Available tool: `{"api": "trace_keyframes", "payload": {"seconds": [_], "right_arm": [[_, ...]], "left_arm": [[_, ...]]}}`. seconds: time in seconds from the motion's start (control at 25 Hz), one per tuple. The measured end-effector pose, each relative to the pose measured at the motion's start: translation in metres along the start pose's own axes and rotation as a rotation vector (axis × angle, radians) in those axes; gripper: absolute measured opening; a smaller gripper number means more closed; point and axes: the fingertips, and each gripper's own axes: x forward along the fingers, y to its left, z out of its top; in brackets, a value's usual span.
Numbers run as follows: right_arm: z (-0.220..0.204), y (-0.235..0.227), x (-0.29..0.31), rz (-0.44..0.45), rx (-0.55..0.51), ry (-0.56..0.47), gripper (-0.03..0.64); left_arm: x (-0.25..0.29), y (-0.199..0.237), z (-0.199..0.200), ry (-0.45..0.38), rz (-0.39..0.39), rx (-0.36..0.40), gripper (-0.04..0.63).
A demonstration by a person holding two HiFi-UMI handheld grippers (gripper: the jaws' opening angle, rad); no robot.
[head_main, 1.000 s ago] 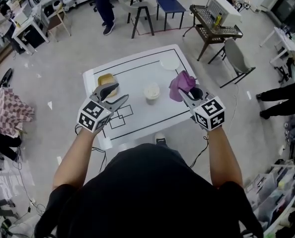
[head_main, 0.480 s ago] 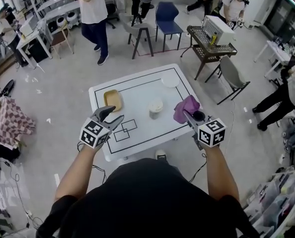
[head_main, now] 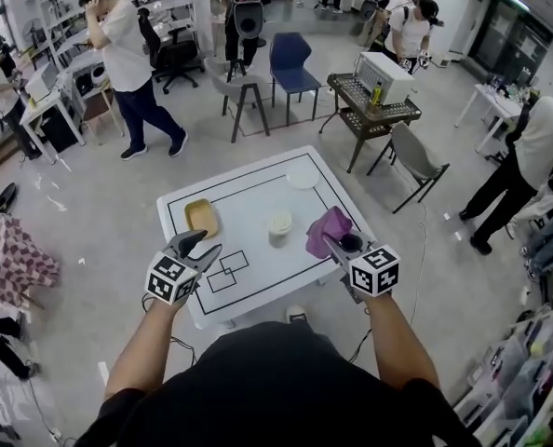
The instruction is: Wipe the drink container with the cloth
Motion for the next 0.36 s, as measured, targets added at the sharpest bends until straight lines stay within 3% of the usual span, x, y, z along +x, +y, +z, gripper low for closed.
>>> {"api": "trace_keyframes", "payload": {"seconds": [0.36], "right_arm": [[-0.005, 0.002, -0.023, -0.019, 0.019, -0.023, 0.092]], "left_arm": [[0.001, -0.03, 0.007, -0.012, -0.011, -0.001, 0.207]]}}
